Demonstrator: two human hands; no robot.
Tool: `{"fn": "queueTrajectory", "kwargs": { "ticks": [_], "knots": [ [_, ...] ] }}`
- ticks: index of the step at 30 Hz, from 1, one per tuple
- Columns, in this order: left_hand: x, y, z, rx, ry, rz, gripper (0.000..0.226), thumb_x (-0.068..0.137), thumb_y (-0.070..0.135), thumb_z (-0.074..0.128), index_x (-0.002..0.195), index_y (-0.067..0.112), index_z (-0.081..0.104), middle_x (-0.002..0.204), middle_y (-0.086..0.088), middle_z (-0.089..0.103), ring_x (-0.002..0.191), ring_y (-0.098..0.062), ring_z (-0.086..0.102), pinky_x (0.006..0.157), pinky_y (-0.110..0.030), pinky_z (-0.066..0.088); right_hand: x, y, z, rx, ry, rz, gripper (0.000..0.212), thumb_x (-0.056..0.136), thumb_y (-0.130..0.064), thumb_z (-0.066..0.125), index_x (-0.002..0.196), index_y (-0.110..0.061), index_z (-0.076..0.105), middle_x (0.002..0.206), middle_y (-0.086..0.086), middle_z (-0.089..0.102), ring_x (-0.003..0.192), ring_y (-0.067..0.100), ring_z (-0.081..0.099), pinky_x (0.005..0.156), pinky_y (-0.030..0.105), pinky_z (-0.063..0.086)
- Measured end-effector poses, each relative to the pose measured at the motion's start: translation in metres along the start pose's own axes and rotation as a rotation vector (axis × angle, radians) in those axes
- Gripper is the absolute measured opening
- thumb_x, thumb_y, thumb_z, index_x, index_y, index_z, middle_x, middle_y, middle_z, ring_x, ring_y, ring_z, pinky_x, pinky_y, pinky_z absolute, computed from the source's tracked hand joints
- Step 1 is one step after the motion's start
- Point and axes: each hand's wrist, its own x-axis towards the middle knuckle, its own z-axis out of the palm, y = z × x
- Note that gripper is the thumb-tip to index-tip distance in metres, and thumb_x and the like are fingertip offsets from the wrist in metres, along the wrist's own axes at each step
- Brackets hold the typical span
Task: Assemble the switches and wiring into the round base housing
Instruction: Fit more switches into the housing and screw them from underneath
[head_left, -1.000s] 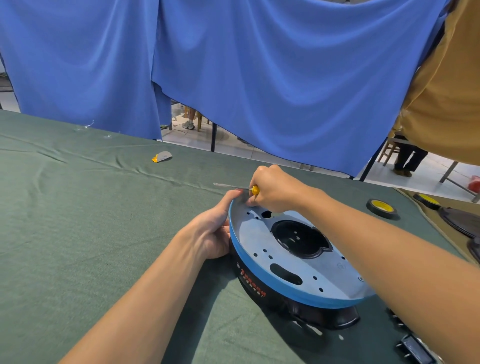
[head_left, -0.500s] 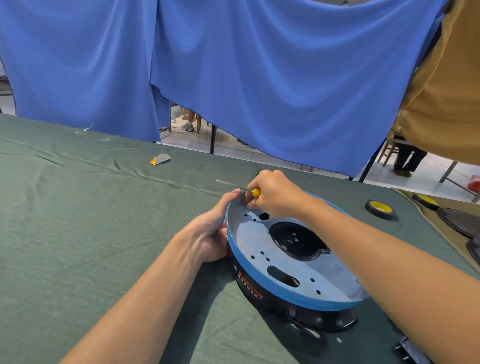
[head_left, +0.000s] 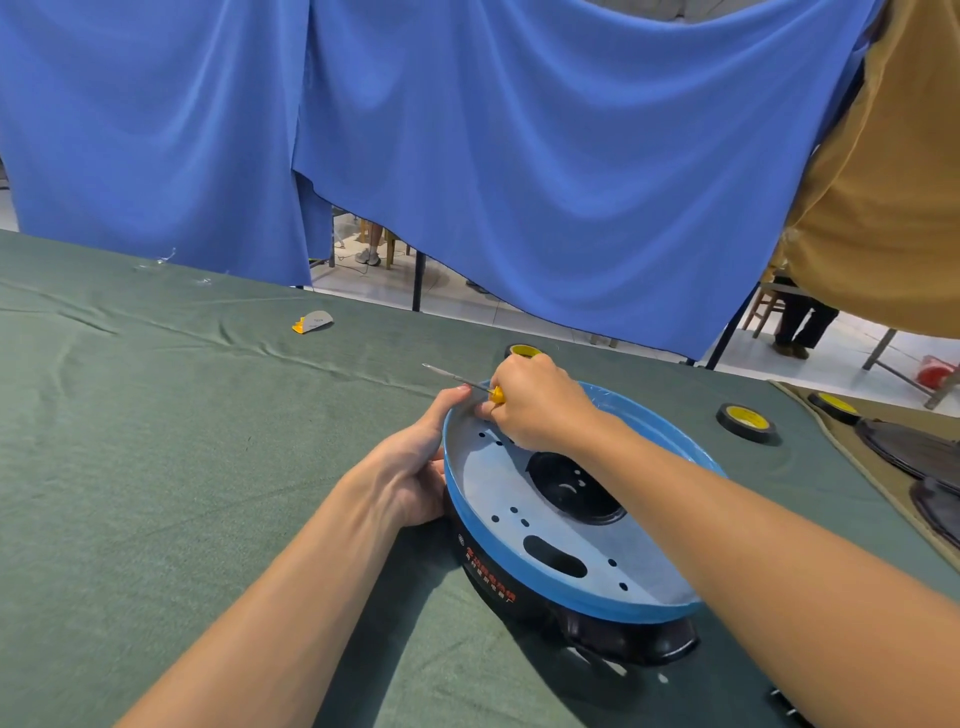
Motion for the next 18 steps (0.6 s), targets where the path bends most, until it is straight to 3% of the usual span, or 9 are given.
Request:
{"fn": "queueTrajectory", "kwargs": {
  "ticks": [4, 8, 10, 13, 15, 18],
  "knots": [
    [-0.001, -0.001, 0.000, -0.002, 0.027, 0.035, 0.074, 0.073, 0.053, 0.075, 0.122, -0.001, 0.063, 0.117, -0.018, 0.058, 0.102, -0.029, 0.043, 0.099, -0.039, 0.037, -0.004, 0.006, -0.013, 0.139, -0.039, 0.041, 0.044, 0.089, -0.044, 0.064, 0.065, -0.011, 0.047, 0.062, 0.002, 0.047, 0.063, 0.023, 0.046, 0.054, 0.031, 0.033],
    [-0.003, -0.003, 0.002, -0.035, 0.016, 0.039, 0.079, 0.075, 0.052, 0.074, 0.131, -0.001, 0.058, 0.124, -0.018, 0.061, 0.102, -0.029, 0.046, 0.103, -0.039, 0.041, -0.015, 0.019, -0.039, 0.196, -0.129, 0.087, 0.021, 0.090, -0.024, 0.056, 0.103, -0.008, 0.050, 0.094, 0.009, 0.057, 0.075, 0.019, 0.047, 0.061, 0.036, 0.039],
    [-0.004, -0.004, 0.003, -0.030, 0.035, 0.044, 0.078, 0.075, 0.052, 0.074, 0.131, -0.001, 0.058, 0.127, -0.018, 0.063, 0.100, -0.031, 0.051, 0.102, -0.041, 0.044, -0.022, 0.027, -0.054, 0.197, -0.149, 0.048, 0.022, 0.093, -0.012, 0.050, 0.113, -0.005, 0.056, 0.103, 0.012, 0.062, 0.074, 0.016, 0.053, 0.067, 0.040, 0.047],
    [-0.006, -0.004, 0.005, -0.019, 0.052, 0.044, 0.075, 0.075, 0.052, 0.074, 0.130, 0.002, 0.060, 0.125, -0.020, 0.064, 0.099, -0.033, 0.060, 0.105, -0.046, 0.046, -0.031, 0.034, -0.072, 0.246, -0.038, -0.029, 0.010, 0.090, -0.017, 0.065, 0.098, -0.016, 0.071, 0.071, -0.006, 0.065, 0.053, -0.001, 0.057, 0.057, 0.019, 0.043],
    [-0.006, -0.004, 0.005, -0.013, 0.045, 0.040, 0.075, 0.076, 0.052, 0.073, 0.131, 0.003, 0.060, 0.124, -0.020, 0.066, 0.102, -0.034, 0.062, 0.105, -0.047, 0.046, -0.034, 0.037, -0.079, 0.398, 0.061, -0.023, 0.011, 0.081, -0.019, 0.076, 0.089, -0.012, 0.073, 0.066, -0.003, 0.066, 0.050, -0.001, 0.059, 0.056, 0.019, 0.044],
    [-0.007, -0.004, 0.005, -0.006, 0.055, 0.040, 0.078, 0.075, 0.052, 0.074, 0.133, 0.003, 0.058, 0.129, -0.019, 0.063, 0.102, -0.034, 0.062, 0.106, -0.048, 0.045, -0.032, 0.037, -0.079, 0.597, 0.227, 0.021, 0.023, 0.073, -0.022, 0.084, 0.086, -0.015, 0.067, 0.073, 0.003, 0.065, 0.062, 0.010, 0.064, 0.053, 0.021, 0.048]
  ]
}}
